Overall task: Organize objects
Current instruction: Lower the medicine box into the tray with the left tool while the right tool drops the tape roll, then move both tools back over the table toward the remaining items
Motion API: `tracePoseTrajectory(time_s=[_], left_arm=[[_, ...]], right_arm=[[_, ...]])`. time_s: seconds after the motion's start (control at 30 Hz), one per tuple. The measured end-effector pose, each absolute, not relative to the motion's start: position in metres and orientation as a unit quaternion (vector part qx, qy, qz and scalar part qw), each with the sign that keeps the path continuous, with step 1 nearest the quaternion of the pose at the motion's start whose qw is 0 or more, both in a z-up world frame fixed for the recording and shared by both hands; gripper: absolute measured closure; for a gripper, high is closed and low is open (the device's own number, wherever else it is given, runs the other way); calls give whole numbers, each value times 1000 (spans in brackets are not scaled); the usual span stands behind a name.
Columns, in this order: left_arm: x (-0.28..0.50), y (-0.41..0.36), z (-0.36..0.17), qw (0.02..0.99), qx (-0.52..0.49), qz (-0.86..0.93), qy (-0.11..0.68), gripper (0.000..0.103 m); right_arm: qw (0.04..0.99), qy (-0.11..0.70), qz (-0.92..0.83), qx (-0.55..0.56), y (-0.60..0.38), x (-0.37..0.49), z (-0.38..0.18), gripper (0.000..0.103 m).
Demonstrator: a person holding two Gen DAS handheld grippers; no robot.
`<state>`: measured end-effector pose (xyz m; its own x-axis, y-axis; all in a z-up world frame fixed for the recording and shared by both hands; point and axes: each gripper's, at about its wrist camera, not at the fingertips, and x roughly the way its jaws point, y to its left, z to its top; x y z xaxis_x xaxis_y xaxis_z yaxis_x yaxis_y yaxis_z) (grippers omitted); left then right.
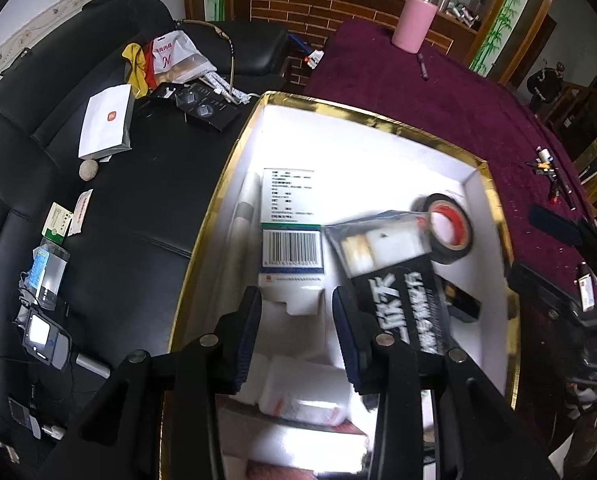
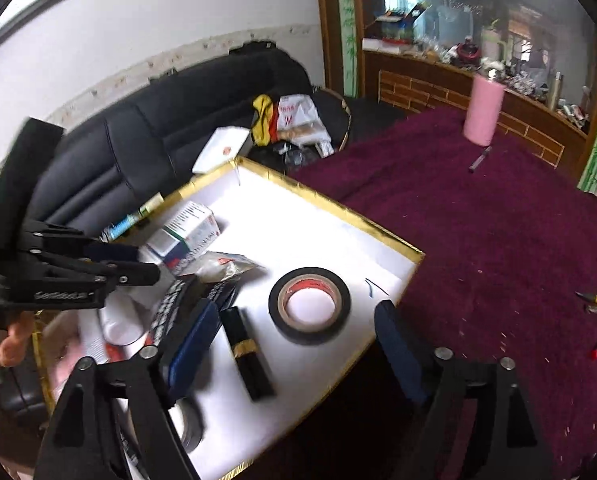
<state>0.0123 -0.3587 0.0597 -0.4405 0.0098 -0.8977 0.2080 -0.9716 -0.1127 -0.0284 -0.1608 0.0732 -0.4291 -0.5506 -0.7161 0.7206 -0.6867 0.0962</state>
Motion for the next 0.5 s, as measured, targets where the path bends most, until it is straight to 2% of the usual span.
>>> tracePoseTrajectory(time_s=[0.07, 0.13, 0.2, 0.5], left_arm=[[19, -353, 67, 55, 514, -849, 109, 65], [27, -345, 76, 48, 499, -858, 117, 55], [32, -334, 82, 41, 488, -864, 117, 51], [38, -246, 102, -34, 483, -872, 68, 48]], right_arm=[[380, 95, -842, 372, -142, -17, 78, 9], [377, 80, -844, 373, -127, -11, 81, 8], [371, 61, -845, 381, -108, -4, 80, 7], [311, -5, -865, 393, -10, 20, 74, 0]])
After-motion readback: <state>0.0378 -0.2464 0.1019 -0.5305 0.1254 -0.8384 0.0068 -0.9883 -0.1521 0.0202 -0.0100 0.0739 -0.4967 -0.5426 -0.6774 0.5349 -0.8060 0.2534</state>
